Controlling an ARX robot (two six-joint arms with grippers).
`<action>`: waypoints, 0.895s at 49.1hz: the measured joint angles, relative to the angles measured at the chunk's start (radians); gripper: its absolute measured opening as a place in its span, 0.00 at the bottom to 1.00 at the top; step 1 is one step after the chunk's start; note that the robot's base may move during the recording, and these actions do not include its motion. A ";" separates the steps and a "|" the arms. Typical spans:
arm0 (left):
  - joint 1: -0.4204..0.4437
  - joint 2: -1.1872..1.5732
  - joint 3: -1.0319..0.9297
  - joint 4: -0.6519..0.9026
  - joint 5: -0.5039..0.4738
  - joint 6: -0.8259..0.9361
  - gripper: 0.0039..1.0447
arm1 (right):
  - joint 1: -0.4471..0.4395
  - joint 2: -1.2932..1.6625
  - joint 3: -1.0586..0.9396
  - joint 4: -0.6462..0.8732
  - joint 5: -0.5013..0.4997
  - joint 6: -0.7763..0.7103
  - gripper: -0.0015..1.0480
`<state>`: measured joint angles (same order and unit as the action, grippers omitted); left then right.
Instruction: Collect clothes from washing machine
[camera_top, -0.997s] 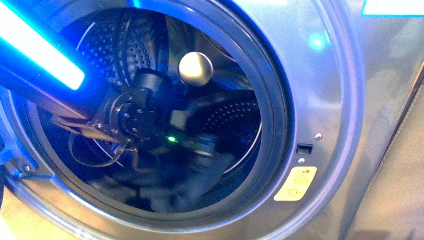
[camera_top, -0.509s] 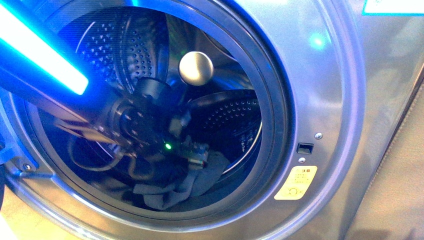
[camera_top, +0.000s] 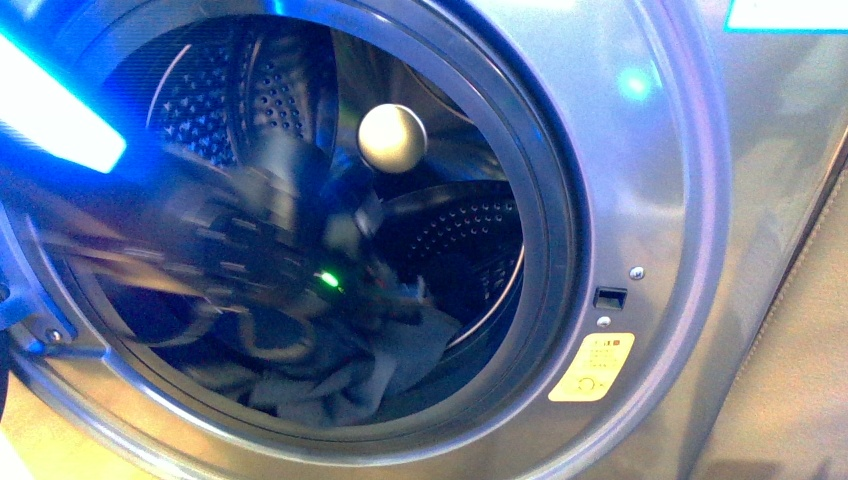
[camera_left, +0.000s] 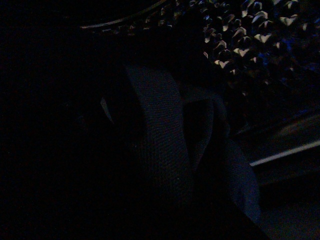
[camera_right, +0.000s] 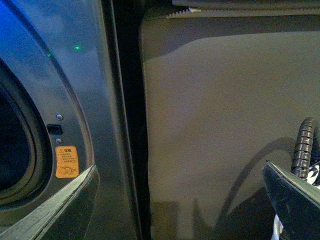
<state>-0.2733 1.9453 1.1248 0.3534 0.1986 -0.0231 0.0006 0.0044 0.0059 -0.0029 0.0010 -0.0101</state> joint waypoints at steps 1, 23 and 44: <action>0.000 -0.020 -0.024 0.006 0.005 0.000 0.05 | 0.000 0.000 0.000 0.000 0.000 0.000 0.93; -0.001 -0.431 -0.420 0.072 0.062 -0.087 0.05 | 0.000 0.000 0.000 0.000 0.000 0.000 0.93; 0.063 -0.933 -0.476 -0.088 0.184 -0.145 0.05 | 0.000 0.000 0.000 0.000 0.000 0.000 0.93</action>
<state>-0.2104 1.0119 0.6483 0.2657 0.3828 -0.1677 0.0006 0.0044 0.0059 -0.0029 0.0006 -0.0101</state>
